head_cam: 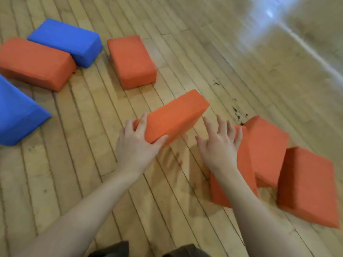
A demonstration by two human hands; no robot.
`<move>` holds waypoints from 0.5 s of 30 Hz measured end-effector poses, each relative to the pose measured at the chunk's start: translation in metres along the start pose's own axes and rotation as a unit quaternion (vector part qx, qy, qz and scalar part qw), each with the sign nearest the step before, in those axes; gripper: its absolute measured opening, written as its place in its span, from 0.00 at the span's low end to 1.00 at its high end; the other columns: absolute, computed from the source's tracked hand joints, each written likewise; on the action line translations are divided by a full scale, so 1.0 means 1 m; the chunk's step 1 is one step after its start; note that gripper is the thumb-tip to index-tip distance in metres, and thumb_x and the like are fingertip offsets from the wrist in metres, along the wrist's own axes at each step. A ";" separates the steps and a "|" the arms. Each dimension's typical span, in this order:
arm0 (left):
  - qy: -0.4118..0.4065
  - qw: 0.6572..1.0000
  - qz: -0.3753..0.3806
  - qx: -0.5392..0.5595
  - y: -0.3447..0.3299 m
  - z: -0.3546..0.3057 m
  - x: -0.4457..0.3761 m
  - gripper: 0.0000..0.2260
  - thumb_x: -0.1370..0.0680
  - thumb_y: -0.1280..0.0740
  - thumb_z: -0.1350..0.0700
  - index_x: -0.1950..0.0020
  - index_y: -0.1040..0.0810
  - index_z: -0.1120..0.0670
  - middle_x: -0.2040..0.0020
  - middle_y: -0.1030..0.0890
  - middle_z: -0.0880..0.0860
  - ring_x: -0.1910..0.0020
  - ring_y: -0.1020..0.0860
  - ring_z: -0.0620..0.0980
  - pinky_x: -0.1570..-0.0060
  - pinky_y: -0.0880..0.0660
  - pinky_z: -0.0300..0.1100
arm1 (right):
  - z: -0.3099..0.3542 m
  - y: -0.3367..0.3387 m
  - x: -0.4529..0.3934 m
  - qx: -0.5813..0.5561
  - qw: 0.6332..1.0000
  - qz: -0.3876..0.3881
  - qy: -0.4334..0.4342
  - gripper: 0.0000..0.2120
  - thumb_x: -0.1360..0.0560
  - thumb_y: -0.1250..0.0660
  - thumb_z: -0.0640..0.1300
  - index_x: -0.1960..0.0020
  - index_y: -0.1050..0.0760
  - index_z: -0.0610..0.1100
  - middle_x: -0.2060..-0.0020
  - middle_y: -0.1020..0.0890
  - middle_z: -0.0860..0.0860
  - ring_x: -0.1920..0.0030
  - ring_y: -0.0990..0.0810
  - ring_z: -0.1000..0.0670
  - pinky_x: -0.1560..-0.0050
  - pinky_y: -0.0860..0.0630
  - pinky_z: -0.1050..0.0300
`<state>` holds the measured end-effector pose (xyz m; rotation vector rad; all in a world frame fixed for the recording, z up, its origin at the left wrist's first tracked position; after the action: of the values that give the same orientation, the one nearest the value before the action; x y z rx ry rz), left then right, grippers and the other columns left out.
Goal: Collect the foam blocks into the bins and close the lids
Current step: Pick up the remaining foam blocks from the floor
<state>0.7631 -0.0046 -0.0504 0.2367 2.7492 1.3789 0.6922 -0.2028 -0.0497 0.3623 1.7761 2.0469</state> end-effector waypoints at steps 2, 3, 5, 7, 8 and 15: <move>-0.004 1.000 0.015 -0.002 -0.017 -0.009 0.001 0.37 0.29 0.36 0.33 0.25 0.42 0.46 0.32 0.37 0.50 0.35 0.35 0.52 0.38 0.33 0.47 | -0.035 -0.007 0.004 0.045 0.993 0.068 -0.089 0.31 0.23 0.41 0.58 0.24 0.47 0.51 0.25 0.46 0.42 0.26 0.50 0.35 0.29 0.59 0.35; -0.007 1.000 0.021 -0.004 -0.023 -0.013 0.002 0.37 0.29 0.36 0.34 0.24 0.43 0.46 0.32 0.37 0.51 0.35 0.35 0.52 0.38 0.33 0.47 | -0.049 -0.011 0.007 0.054 0.987 0.094 -0.118 0.33 0.23 0.42 0.59 0.24 0.52 0.52 0.24 0.50 0.42 0.26 0.52 0.34 0.29 0.57 0.34; -0.014 0.999 0.030 -0.014 -0.033 -0.015 0.003 0.37 0.28 0.37 0.33 0.24 0.44 0.46 0.33 0.38 0.51 0.35 0.36 0.52 0.39 0.33 0.47 | -0.065 -0.018 0.013 0.050 0.984 0.119 -0.125 0.36 0.23 0.42 0.58 0.24 0.59 0.54 0.24 0.54 0.43 0.27 0.51 0.33 0.30 0.49 0.33; -0.026 0.999 0.030 -0.021 -0.037 -0.013 0.006 0.37 0.28 0.37 0.34 0.24 0.43 0.47 0.33 0.38 0.52 0.35 0.36 0.53 0.39 0.32 0.48 | -0.068 -0.018 0.016 0.041 0.988 0.111 -0.101 0.35 0.23 0.41 0.55 0.24 0.58 0.55 0.24 0.54 0.44 0.28 0.49 0.33 0.35 0.39 0.35; -0.033 0.999 0.027 -0.024 -0.037 -0.012 0.008 0.37 0.28 0.37 0.34 0.24 0.43 0.47 0.33 0.37 0.52 0.35 0.35 0.53 0.40 0.31 0.49 | -0.067 -0.016 0.015 0.042 0.990 0.099 -0.092 0.33 0.22 0.41 0.53 0.24 0.56 0.55 0.24 0.52 0.44 0.28 0.47 0.33 0.37 0.36 0.36; -0.040 0.997 -0.047 -0.052 0.016 0.006 0.008 0.34 0.29 0.34 0.35 0.27 0.36 0.47 0.35 0.34 0.56 0.36 0.35 0.56 0.39 0.33 0.52 | -0.001 0.001 0.003 -0.033 0.999 -0.002 0.028 0.26 0.24 0.36 0.47 0.27 0.36 0.51 0.27 0.37 0.43 0.32 0.38 0.32 0.45 0.32 0.37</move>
<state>0.7576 0.0107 -0.0406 0.1499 2.5811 1.4488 0.6890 -0.2024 -0.0489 0.2850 1.7351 2.1269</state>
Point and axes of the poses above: each hand's wrist, its own x-axis away from the middle knuckle, its own y-axis out of the back of the hand, z = x × y, the point moved 4 cm from there along -x, towards the middle knuckle
